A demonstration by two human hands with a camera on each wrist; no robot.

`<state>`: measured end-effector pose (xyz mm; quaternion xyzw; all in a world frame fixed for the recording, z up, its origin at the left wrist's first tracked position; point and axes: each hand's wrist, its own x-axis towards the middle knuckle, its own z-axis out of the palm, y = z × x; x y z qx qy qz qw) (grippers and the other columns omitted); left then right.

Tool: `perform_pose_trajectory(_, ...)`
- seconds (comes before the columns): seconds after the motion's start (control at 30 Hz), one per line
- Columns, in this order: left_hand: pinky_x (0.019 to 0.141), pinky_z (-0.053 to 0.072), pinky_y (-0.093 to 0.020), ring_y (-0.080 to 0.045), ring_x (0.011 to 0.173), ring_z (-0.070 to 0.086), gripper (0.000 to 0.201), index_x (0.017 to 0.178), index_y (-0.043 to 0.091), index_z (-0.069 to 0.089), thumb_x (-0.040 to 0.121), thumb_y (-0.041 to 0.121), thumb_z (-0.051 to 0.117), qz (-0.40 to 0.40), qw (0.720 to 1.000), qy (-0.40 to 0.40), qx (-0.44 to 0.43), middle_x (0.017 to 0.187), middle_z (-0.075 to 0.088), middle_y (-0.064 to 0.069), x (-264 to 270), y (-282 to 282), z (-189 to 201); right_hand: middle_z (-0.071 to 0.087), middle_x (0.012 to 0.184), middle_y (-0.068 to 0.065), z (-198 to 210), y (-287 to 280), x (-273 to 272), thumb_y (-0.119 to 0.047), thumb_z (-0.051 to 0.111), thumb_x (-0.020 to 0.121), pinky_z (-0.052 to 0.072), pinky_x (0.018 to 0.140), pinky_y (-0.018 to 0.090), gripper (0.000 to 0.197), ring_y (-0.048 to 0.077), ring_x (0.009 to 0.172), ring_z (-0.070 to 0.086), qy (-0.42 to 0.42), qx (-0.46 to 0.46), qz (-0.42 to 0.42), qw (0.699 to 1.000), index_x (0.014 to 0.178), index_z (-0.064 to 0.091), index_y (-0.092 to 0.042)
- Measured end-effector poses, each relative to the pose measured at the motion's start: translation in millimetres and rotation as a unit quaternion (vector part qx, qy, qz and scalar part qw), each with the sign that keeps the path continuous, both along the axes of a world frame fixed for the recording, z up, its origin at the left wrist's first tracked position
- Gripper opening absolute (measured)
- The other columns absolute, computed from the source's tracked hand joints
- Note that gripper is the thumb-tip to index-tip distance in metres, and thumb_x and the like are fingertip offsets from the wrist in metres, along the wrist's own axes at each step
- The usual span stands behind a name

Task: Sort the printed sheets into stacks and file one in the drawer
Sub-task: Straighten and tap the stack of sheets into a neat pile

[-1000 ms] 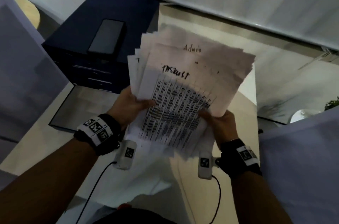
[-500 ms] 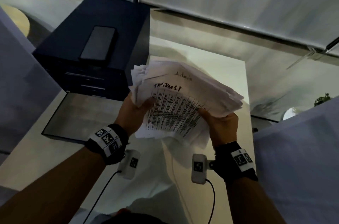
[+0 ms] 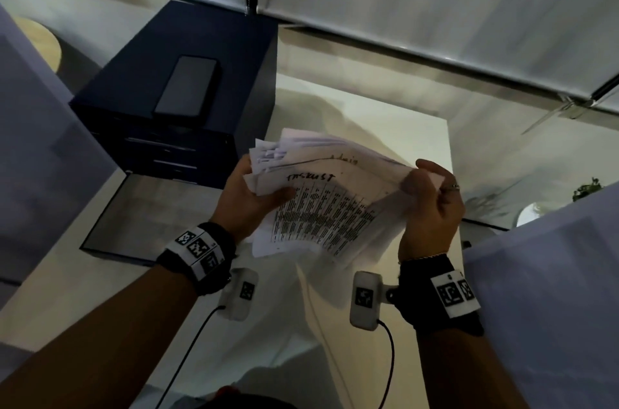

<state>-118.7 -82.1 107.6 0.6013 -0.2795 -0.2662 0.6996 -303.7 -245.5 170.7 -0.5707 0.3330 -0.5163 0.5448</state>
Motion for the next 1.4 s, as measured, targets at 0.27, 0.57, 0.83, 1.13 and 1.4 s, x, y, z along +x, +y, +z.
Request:
perform_pose_trajectory(0.27, 0.092, 0.056, -0.042, -0.024, 0.110, 0.067, 0.055, 0.126, 0.004, 0.059, 0.075, 0.001, 0.078, 0.011, 1.000, 0.010, 0.006, 0.120, 0.069, -0.009, -2.9, -1.5, -2.5, 0.067, 0.089, 0.011, -2.4, 0.4, 7.5, -0.017, 0.074, 0.075, 0.054, 0.081, 0.035, 0.026, 0.019, 0.080, 0.065, 0.016, -0.011, -0.014, 1.000, 0.099, 0.066, -0.019)
perform_pose_trajectory(0.57, 0.089, 0.057, -0.034, -0.023, 0.105, 0.069, 0.034, 0.119, -0.003, 0.063, 0.086, 0.005, 0.069, 0.035, 0.999, 0.021, 0.017, 0.112, 0.072, -0.010, -0.7, -6.3, -13.4, 0.060, 0.106, -0.004, -18.6, 3.9, -4.7, 0.017, 0.073, 0.071, 0.051, 0.074, 0.011, 0.076, -0.008, 0.086, 0.066, 0.036, 0.028, 0.088, 0.995, 0.135, 0.039, -0.006)
perform_pose_trajectory(0.83, 0.081, 0.059, -0.032, -0.017, 0.098, 0.071, 0.035, 0.106, 0.020, 0.066, 0.078, 0.041, 0.073, 0.048, 0.998, -0.051, -0.006, 0.103, 0.073, -0.004, 1.3, -17.7, 27.5, 0.073, 0.087, -0.021, -16.8, -10.5, -9.8, -0.005, 0.087, 0.065, 0.056, 0.076, 0.017, 0.038, 0.000, 0.083, 0.069, 0.077, -0.024, 0.069, 0.994, 0.093, 0.070, -0.024)
perform_pose_trajectory(1.13, 0.080, 0.059, -0.035, -0.022, 0.100, 0.070, 0.085, 0.121, -0.009, 0.051, 0.066, 0.047, 0.083, 0.067, 0.996, -0.035, -0.049, 0.110, 0.068, -0.015, 2.5, -11.9, 24.4, 0.074, 0.084, -0.022, -27.2, 10.4, -2.7, 0.007, 0.080, 0.069, 0.055, 0.076, 0.016, 0.039, -0.002, 0.082, 0.070, 0.092, -0.017, 0.123, 0.988, 0.103, 0.069, -0.007)
perform_pose_trajectory(1.4, 0.067, 0.049, -0.011, 0.006, 0.077, 0.058, 0.064, 0.115, 0.004, 0.037, 0.075, 0.034, 0.076, 0.113, 0.986, -0.090, -0.089, 0.096, 0.050, 0.006, -17.1, -3.6, 37.5, 0.074, 0.092, -0.014, -22.8, 8.6, -11.2, -0.003, 0.087, 0.063, 0.053, 0.075, 0.017, 0.041, 0.005, 0.087, 0.070, 0.093, -0.068, 0.109, 0.987, 0.100, 0.069, -0.009)
